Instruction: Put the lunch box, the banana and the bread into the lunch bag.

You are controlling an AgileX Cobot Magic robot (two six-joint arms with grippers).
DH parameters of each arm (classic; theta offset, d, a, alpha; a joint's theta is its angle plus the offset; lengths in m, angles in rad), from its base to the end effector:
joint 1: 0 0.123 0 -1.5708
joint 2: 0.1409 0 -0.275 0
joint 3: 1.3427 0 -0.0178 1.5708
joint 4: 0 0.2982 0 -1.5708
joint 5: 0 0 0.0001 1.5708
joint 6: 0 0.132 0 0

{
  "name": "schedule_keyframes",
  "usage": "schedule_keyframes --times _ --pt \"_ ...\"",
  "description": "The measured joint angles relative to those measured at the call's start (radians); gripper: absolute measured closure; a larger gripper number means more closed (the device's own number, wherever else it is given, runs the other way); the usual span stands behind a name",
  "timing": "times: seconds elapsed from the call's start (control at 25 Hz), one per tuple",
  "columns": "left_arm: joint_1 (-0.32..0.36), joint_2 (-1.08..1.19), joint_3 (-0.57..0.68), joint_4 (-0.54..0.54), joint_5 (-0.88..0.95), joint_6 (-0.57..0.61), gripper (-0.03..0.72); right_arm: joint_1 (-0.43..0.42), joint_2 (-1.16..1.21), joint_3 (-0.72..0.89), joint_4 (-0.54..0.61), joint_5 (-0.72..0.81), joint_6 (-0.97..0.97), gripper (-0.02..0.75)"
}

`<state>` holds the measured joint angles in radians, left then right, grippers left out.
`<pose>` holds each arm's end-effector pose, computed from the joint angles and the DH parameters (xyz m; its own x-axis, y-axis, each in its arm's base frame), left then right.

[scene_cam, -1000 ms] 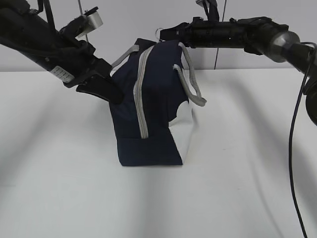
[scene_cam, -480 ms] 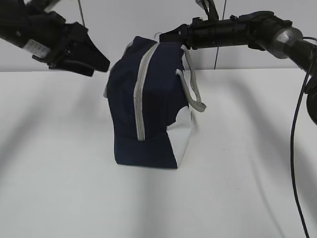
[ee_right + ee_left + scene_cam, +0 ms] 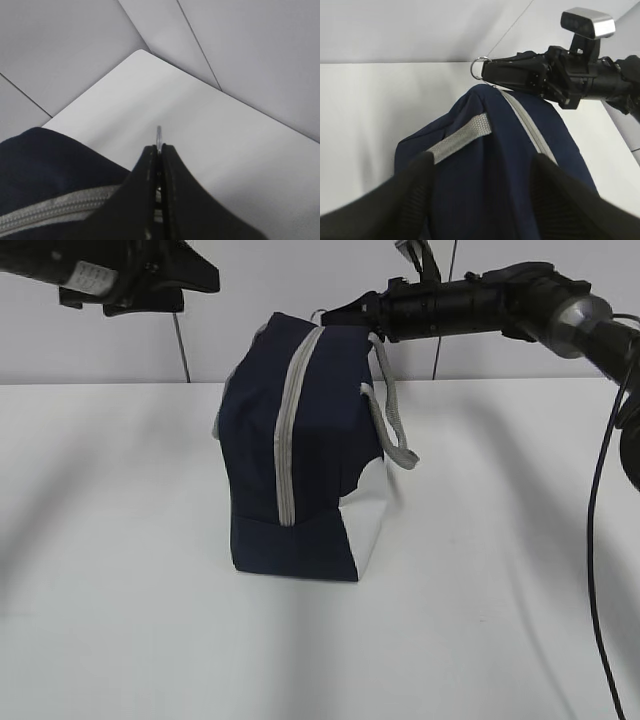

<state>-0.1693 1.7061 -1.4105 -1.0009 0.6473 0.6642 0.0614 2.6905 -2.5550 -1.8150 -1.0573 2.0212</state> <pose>0.4465 -0.1444 0.2795 -0.6660 -0.0853 -0.7411 0.4187 0.7794 -0.4660 0.6161 0.1496 0.1794 -0.4220 -0.0361 -0.9059 -0.7994 0.4862 0.3530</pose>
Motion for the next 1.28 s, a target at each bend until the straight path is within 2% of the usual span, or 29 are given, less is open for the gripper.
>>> schedule_keyframes --times 0.2,0.48,0.88,1.0,1.28 --pt "-0.045 0.129 -0.120 -0.034 -0.019 0.004 0.263 -0.002 0.000 0.000 -0.002 -0.002 0.013 0.754" --pt "-0.057 0.293 -0.276 -0.098 -0.011 0.006 0.263 -0.002 0.000 0.000 -0.002 -0.004 0.023 0.754" --pt "-0.102 0.372 -0.315 -0.112 -0.035 0.008 0.267 -0.002 0.004 0.000 -0.002 -0.004 0.028 0.754" --pt "-0.104 0.385 -0.315 -0.113 -0.048 0.008 0.307 -0.002 0.004 0.000 -0.002 -0.004 0.030 0.754" --pt "-0.105 0.386 -0.315 -0.123 -0.072 0.008 0.512 -0.002 0.005 0.000 -0.002 -0.004 0.030 0.754"
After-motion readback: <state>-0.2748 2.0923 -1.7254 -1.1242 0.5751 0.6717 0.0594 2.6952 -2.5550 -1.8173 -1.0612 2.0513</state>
